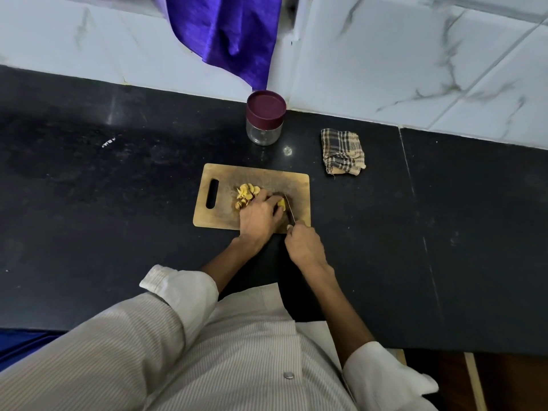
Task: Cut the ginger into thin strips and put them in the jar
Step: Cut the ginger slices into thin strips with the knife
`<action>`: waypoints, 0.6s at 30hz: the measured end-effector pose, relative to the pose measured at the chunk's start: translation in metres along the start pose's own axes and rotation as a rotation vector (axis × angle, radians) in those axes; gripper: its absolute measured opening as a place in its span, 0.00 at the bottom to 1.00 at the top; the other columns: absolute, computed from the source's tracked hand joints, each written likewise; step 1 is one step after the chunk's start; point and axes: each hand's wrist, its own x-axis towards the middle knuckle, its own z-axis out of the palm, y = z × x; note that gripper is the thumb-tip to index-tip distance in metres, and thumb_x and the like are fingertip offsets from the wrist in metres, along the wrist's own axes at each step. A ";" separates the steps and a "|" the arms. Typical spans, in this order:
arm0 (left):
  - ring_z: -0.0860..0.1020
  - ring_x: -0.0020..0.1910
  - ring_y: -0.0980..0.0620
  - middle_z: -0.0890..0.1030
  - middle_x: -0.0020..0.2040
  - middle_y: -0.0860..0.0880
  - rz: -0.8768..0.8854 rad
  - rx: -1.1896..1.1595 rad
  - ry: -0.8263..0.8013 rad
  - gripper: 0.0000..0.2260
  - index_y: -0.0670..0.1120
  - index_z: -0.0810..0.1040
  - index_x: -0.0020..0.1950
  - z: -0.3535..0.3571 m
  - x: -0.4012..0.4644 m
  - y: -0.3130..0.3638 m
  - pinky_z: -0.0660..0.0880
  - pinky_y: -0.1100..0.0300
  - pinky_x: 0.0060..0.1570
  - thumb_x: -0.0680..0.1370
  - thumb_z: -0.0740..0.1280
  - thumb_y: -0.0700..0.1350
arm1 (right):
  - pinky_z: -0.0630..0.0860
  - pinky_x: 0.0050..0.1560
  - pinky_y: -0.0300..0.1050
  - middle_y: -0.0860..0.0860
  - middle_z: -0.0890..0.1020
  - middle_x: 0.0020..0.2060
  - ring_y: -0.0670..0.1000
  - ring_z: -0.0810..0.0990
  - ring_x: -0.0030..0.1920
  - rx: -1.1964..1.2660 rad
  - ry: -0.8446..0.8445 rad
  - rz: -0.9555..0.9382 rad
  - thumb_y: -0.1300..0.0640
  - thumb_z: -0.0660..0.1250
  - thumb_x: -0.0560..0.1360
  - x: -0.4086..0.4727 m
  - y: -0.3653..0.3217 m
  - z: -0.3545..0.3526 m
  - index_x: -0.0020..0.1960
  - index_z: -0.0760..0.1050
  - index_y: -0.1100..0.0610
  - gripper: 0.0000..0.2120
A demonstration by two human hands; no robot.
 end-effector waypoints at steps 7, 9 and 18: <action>0.78 0.51 0.49 0.74 0.60 0.47 0.019 -0.001 0.018 0.13 0.47 0.77 0.63 0.000 -0.002 0.000 0.77 0.56 0.44 0.80 0.62 0.48 | 0.74 0.55 0.53 0.60 0.79 0.60 0.60 0.79 0.60 -0.072 0.017 0.075 0.58 0.57 0.82 -0.005 -0.014 0.010 0.66 0.67 0.63 0.15; 0.78 0.51 0.49 0.74 0.60 0.47 0.020 0.001 0.014 0.13 0.47 0.77 0.63 0.000 -0.002 0.001 0.77 0.55 0.44 0.80 0.62 0.48 | 0.74 0.56 0.53 0.61 0.79 0.60 0.61 0.78 0.60 -0.073 0.017 0.090 0.59 0.56 0.82 -0.005 -0.017 0.013 0.67 0.66 0.63 0.15; 0.78 0.51 0.50 0.74 0.59 0.47 0.019 0.000 0.019 0.13 0.47 0.77 0.63 0.002 -0.002 -0.001 0.77 0.56 0.44 0.80 0.63 0.47 | 0.73 0.57 0.54 0.61 0.79 0.61 0.61 0.79 0.61 -0.093 0.019 0.099 0.60 0.52 0.83 -0.004 -0.020 0.015 0.67 0.64 0.63 0.14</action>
